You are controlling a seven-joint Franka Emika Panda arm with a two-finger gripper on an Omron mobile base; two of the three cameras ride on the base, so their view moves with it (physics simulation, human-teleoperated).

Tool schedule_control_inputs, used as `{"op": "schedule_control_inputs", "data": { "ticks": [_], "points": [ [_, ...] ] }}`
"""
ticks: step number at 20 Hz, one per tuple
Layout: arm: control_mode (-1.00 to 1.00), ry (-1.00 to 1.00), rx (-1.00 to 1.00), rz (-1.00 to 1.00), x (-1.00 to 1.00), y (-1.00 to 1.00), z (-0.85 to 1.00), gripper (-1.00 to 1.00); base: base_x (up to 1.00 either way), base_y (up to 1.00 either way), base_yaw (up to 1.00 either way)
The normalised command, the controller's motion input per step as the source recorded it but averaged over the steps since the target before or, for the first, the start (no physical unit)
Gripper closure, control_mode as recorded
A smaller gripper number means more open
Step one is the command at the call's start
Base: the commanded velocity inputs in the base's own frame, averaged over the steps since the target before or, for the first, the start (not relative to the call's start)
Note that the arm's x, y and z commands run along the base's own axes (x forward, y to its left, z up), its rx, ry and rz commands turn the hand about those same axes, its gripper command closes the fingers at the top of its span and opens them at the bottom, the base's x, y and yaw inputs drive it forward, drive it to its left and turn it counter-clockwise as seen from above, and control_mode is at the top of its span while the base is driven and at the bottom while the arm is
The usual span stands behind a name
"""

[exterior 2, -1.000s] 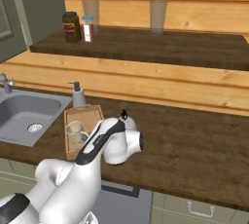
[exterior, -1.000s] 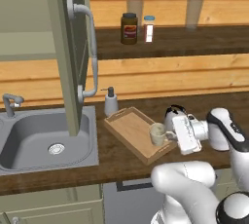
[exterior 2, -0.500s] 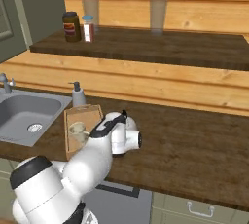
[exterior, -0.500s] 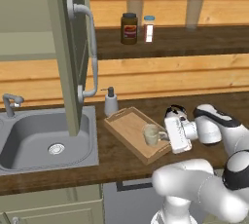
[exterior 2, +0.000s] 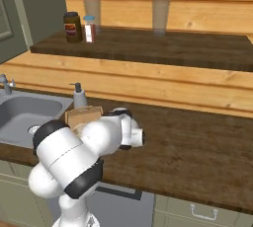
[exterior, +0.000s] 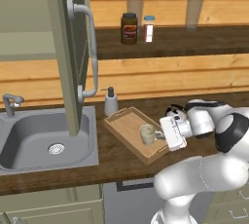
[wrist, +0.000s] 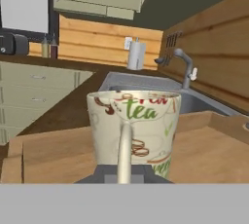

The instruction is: Pick the kettle from the counter and place it on the tray. Then pick the mug from the cabinet and place it on the tray. Then close the cabinet doors.

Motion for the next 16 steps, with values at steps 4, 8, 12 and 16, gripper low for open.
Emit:
{"op": "schedule_control_inputs", "data": {
  "ticks": [4,8,12,16],
  "points": [
    [-1.0,0.0,0.0,0.04,0.16,0.0,-0.24,1.0,0.0,0.0,0.0],
    [-1.0,0.0,0.0,0.02,0.1,0.0,-0.19,1.0,0.0,0.0,0.0],
    [-1.0,0.0,0.0,0.01,-0.09,0.0,-0.19,1.0,0.0,0.0,0.0],
    [-1.0,-0.02,0.0,0.0,-0.29,0.0,-0.09,1.0,0.0,0.0,0.0]
  ]
}}
